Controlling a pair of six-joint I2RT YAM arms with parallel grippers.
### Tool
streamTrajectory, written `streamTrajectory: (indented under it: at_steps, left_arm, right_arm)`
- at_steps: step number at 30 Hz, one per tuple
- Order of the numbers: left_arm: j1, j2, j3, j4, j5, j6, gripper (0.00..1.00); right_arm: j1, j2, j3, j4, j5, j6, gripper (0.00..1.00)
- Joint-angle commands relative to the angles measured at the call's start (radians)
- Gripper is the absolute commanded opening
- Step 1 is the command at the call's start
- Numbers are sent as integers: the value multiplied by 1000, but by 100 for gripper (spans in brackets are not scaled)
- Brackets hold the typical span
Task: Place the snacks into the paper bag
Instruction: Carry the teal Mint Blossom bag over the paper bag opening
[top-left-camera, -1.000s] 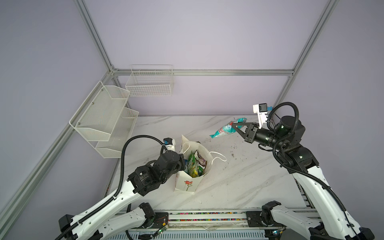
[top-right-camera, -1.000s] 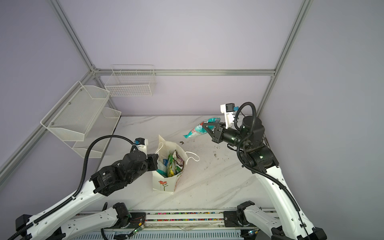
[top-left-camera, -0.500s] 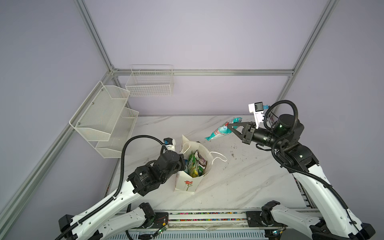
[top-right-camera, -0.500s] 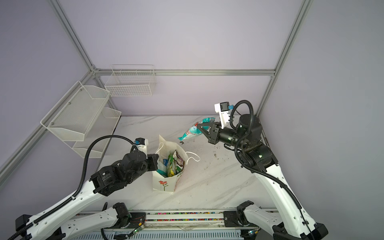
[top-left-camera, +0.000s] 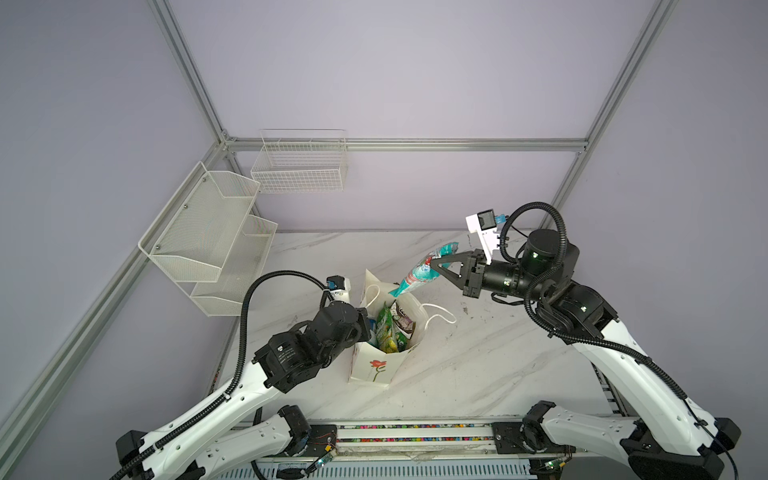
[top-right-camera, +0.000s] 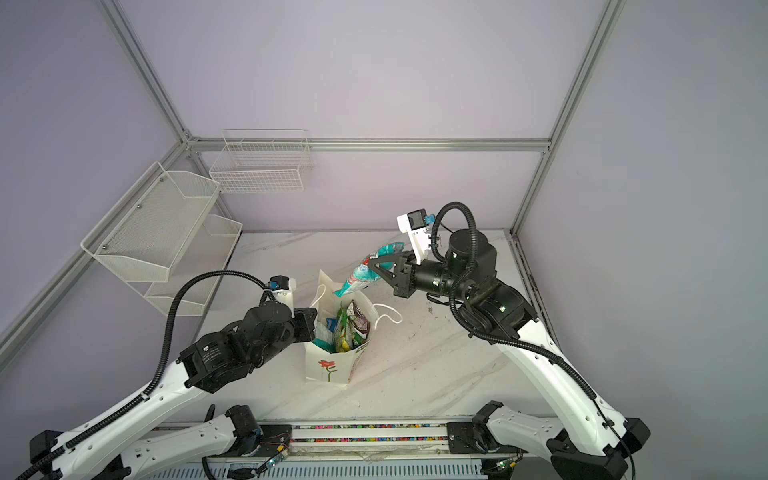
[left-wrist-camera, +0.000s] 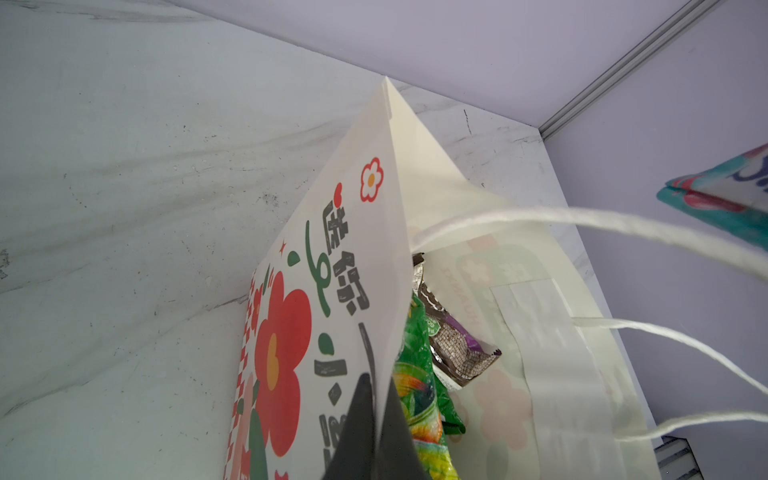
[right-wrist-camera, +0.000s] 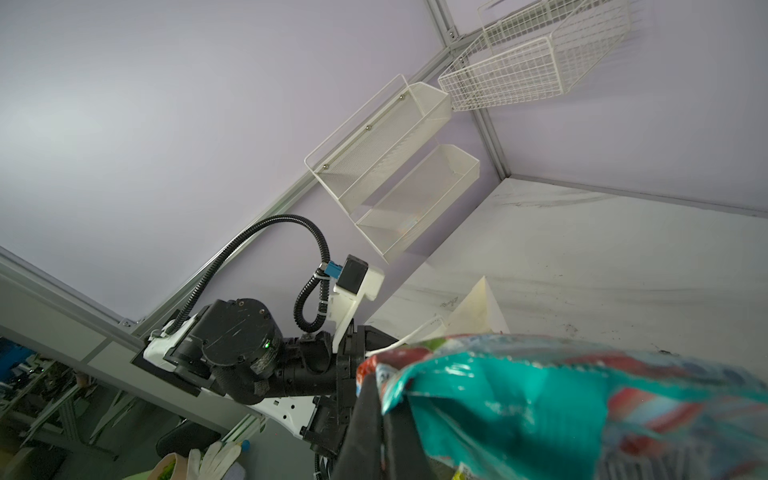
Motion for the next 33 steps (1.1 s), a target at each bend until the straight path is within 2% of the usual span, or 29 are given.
streamTrajectory:
  at_steps: [1, 6, 10, 16, 33]
  left_arm:
    - [-3, -10, 71, -17, 22, 5, 0]
    - [-1, -13, 66, -17, 22, 3, 0]
    - [-2, -15, 67, -16, 23, 3, 0]
    - [-2, -20, 67, -14, 29, 5, 0]
    - [-2, -42, 50, -10, 29, 10, 0]
  right_arm:
    - [57, -7, 53, 35, 18, -42, 0]
    - [155, 21, 77, 23, 26, -67, 0]
    - [246, 55, 114, -14, 77, -99, 0]
    - [335, 87, 130, -13, 100, -119, 0]
    - [440, 131, 151, -48, 167, -153, 0]
